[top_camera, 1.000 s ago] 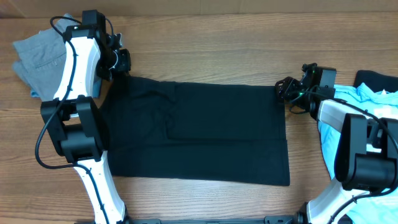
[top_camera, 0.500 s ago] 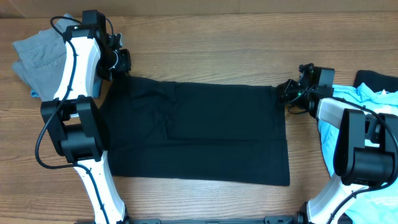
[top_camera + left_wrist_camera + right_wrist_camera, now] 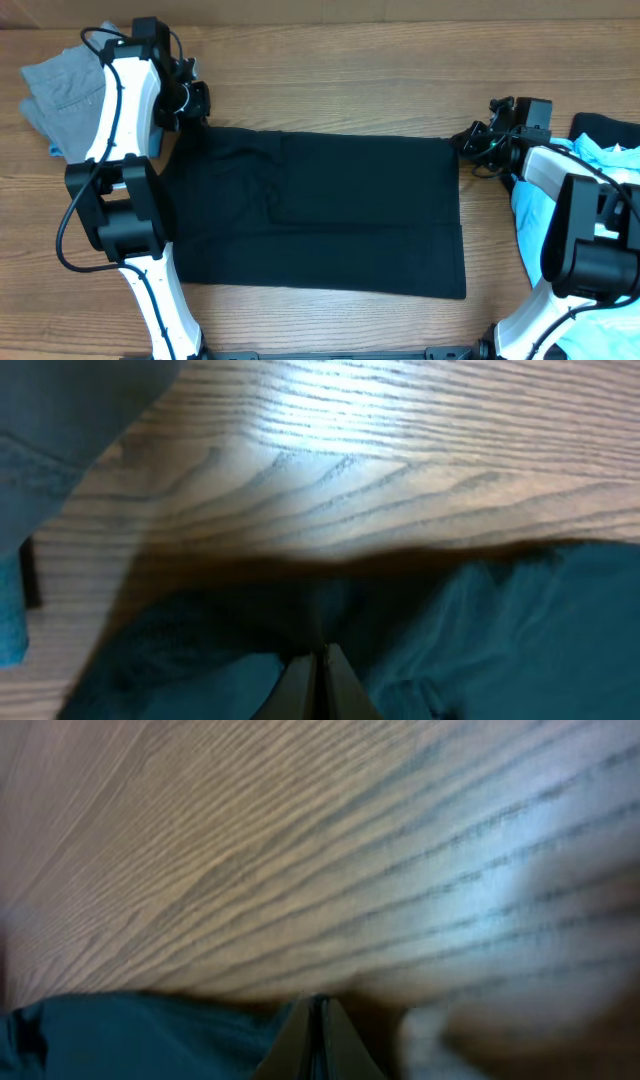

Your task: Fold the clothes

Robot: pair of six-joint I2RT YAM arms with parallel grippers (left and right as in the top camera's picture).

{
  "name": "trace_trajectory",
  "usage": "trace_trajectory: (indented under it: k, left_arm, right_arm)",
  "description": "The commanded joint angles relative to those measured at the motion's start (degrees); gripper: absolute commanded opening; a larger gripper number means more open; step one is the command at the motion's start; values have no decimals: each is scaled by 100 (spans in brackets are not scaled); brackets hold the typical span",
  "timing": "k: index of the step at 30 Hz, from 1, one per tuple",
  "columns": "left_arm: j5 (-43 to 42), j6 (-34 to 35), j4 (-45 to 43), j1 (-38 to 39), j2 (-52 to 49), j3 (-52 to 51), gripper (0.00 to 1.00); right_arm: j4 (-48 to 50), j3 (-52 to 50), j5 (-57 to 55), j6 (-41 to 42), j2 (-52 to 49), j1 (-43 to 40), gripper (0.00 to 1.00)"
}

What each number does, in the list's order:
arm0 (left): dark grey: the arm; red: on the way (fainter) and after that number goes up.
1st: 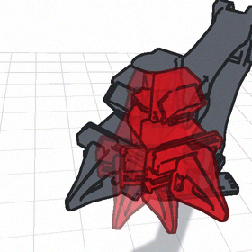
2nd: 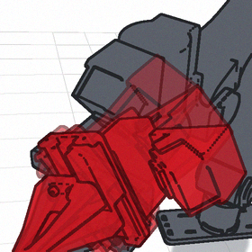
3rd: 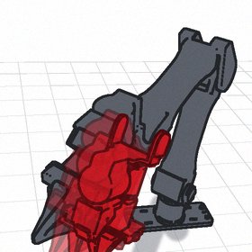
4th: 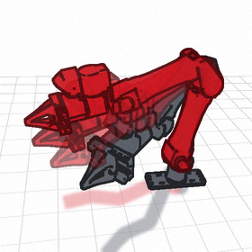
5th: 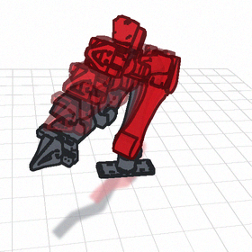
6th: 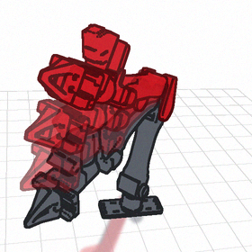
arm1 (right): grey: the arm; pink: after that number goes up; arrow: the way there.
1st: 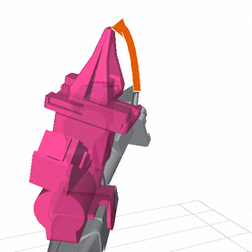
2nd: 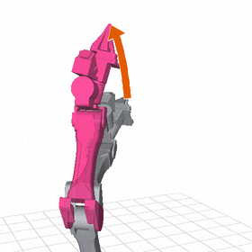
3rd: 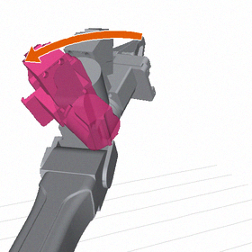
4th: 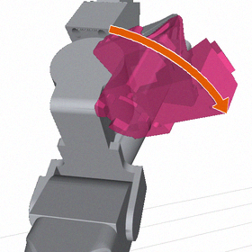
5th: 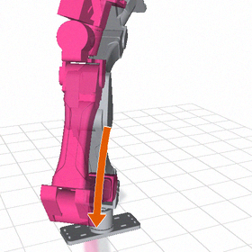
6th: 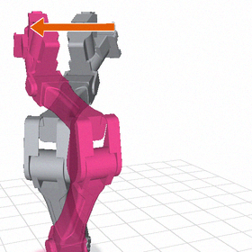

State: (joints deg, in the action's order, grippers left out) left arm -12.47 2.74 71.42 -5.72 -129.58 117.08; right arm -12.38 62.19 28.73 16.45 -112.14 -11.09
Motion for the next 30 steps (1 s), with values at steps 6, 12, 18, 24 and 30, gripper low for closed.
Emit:
trace_trajectory:
  k: [6, 12, 18, 24, 30]
  left_arm:
    - [-116, -66, 835, -22, 103, 796, 4]
    - [-144, -70, 1381, -26, 105, 870, 4]
    - [-219, -306, 1930, -37, 114, 914, 4]
    - [-214, -669, 2481, -37, 114, 1318, 4]
    - [-83, -704, 2542, -37, 264, 1412, 4]
  right_arm:
    - [-686, 170, 138, -42, 1123, -28, 4]
    - [-1198, 170, 85, -42, 1746, -28, 4]
    - [-2013, 170, -109, -39, 2164, -28, 4]
    - [-2645, 170, -319, -164, 2498, -28, 4]
    - [-3047, 170, -319, -190, 2968, -28, 4]
